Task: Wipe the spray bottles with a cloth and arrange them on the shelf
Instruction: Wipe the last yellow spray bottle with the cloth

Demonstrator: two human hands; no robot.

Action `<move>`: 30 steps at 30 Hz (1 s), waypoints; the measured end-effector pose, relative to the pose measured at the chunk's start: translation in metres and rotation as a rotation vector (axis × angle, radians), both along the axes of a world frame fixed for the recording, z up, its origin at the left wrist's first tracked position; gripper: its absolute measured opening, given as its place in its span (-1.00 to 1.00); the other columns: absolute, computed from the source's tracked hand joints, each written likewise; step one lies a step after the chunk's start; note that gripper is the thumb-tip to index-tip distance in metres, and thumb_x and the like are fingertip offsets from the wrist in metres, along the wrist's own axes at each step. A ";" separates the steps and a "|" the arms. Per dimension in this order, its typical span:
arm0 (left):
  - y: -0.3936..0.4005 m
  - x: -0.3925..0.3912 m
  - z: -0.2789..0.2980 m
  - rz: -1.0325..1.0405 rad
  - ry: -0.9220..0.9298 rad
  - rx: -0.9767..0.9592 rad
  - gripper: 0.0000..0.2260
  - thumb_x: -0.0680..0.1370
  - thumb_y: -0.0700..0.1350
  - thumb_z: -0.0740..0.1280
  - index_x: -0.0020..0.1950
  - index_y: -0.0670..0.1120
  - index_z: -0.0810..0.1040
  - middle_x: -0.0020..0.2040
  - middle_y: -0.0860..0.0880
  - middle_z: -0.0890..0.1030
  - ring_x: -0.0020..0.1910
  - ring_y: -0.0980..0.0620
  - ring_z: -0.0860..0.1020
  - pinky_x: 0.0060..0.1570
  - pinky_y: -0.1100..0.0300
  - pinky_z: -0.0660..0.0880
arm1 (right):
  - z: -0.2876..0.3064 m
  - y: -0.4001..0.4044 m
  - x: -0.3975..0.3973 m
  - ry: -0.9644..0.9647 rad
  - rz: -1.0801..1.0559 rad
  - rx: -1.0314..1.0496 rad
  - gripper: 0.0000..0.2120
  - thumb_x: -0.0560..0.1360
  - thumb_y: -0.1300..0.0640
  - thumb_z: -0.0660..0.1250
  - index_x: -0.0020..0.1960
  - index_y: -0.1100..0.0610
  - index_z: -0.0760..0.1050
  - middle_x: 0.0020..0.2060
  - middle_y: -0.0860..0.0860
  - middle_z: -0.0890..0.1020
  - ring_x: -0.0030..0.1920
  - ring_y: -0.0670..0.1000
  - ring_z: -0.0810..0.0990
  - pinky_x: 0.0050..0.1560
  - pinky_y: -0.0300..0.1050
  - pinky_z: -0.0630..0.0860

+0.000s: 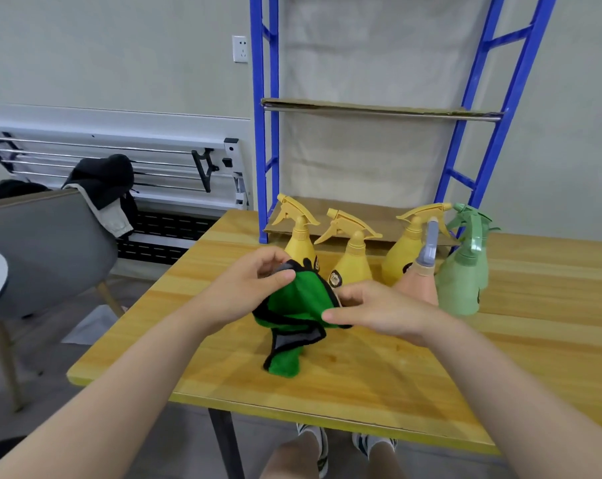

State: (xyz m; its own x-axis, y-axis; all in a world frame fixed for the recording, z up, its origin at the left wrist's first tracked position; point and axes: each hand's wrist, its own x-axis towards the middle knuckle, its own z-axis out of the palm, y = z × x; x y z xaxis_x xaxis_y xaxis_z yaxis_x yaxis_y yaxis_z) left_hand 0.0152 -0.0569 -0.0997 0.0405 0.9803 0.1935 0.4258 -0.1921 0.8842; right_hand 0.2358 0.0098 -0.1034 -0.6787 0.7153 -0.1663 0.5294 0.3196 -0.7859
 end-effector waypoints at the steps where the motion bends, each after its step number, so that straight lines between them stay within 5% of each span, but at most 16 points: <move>1: -0.001 -0.003 0.001 0.007 -0.011 -0.015 -0.94 0.63 -0.14 0.27 0.05 -0.09 0.53 -0.02 -0.07 0.67 -0.05 0.07 0.63 -0.04 0.16 0.57 | 0.000 0.001 -0.001 0.018 -0.029 0.026 -0.75 0.55 0.04 0.38 0.12 0.19 0.61 0.09 0.17 0.67 0.12 0.07 0.64 0.23 0.12 0.54; 4: -0.002 -0.008 0.008 0.022 -0.018 -0.066 -0.92 0.64 -0.15 0.25 0.08 -0.06 0.52 0.00 -0.02 0.68 -0.02 0.08 0.64 -0.10 0.31 0.53 | 0.015 0.002 -0.009 0.077 -0.105 0.053 -0.81 0.61 0.14 0.29 0.07 0.24 0.61 0.05 0.16 0.69 0.05 0.11 0.68 0.08 0.02 0.64; 7: -0.001 -0.009 0.017 0.026 0.010 -0.068 -0.85 0.58 -0.01 0.35 0.08 -0.06 0.57 -0.03 -0.07 0.68 -0.04 0.03 0.65 -0.07 0.22 0.55 | 0.037 -0.002 -0.024 0.058 -0.086 0.226 -0.81 0.62 0.12 0.28 0.07 0.23 0.57 -0.04 0.15 0.69 -0.11 0.13 0.69 -0.13 -0.07 0.67; 11: 0.002 -0.013 0.027 0.102 -0.007 -0.028 -0.81 0.54 -0.06 0.40 0.04 -0.17 0.60 -0.05 -0.07 0.71 -0.02 -0.04 0.67 0.02 0.10 0.57 | 0.060 0.001 -0.044 0.034 -0.076 0.509 -0.78 0.56 0.01 0.35 -0.09 0.17 0.57 -0.17 0.18 0.65 -0.22 0.15 0.62 -0.17 0.10 0.59; 15: 0.002 -0.028 0.040 0.225 -0.041 0.033 -0.93 0.51 -0.16 0.44 -0.06 -0.14 0.62 -0.11 -0.02 0.72 -0.11 0.04 0.68 -0.01 0.15 0.56 | 0.077 0.004 -0.047 0.030 0.045 0.401 -0.91 0.51 0.05 0.43 -0.01 0.02 0.59 -0.20 0.02 0.62 -0.24 -0.03 0.54 -0.17 -0.09 0.49; 19: 0.003 -0.047 0.056 0.270 -0.006 0.040 -0.89 0.46 -0.20 0.49 -0.07 -0.04 0.66 -0.09 0.03 0.73 -0.03 0.10 0.67 0.19 0.09 0.52 | 0.091 0.013 -0.054 0.037 0.025 0.366 -0.85 0.55 0.16 0.39 0.07 0.20 0.63 -0.17 0.15 0.64 -0.27 -0.03 0.56 -0.20 -0.18 0.58; 21: 0.003 -0.053 0.065 0.269 0.036 0.036 -0.83 0.46 -0.22 0.49 0.00 -0.02 0.66 -0.09 0.05 0.73 0.00 0.12 0.66 0.22 0.10 0.49 | 0.095 0.020 -0.062 0.041 -0.060 0.418 -0.79 0.51 0.09 0.44 0.00 0.24 0.65 -0.26 0.15 0.62 -0.31 0.00 0.53 -0.23 -0.06 0.58; 26: 0.003 -0.064 0.083 0.192 0.058 0.027 -0.67 0.51 -0.38 0.37 0.16 -0.02 0.58 0.00 -0.05 0.71 0.02 0.02 0.65 0.07 0.19 0.58 | 0.105 0.025 -0.073 0.019 -0.158 0.559 -0.60 0.44 -0.11 0.48 -0.27 0.21 0.49 -0.44 0.01 0.40 -0.39 -0.01 0.35 -0.36 -0.13 0.24; 30: 0.009 -0.068 0.092 0.106 0.039 -0.077 -0.62 0.55 -0.40 0.29 0.29 -0.06 0.47 0.11 -0.12 0.67 0.03 -0.01 0.66 0.02 0.17 0.57 | 0.112 0.024 -0.083 -0.041 -0.136 0.666 -0.61 0.47 -0.13 0.43 -0.31 0.11 0.41 -0.46 -0.02 0.38 -0.41 -0.02 0.33 -0.40 -0.12 0.21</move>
State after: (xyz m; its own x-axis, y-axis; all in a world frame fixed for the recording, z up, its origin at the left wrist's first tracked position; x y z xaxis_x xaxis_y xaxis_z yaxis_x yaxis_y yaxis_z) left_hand -0.0524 -0.0480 -0.0077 -0.0583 0.9914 0.1175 0.4749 -0.0759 0.8768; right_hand 0.1529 0.0339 0.0084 -0.5783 0.7524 0.3155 0.6243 0.6570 -0.4226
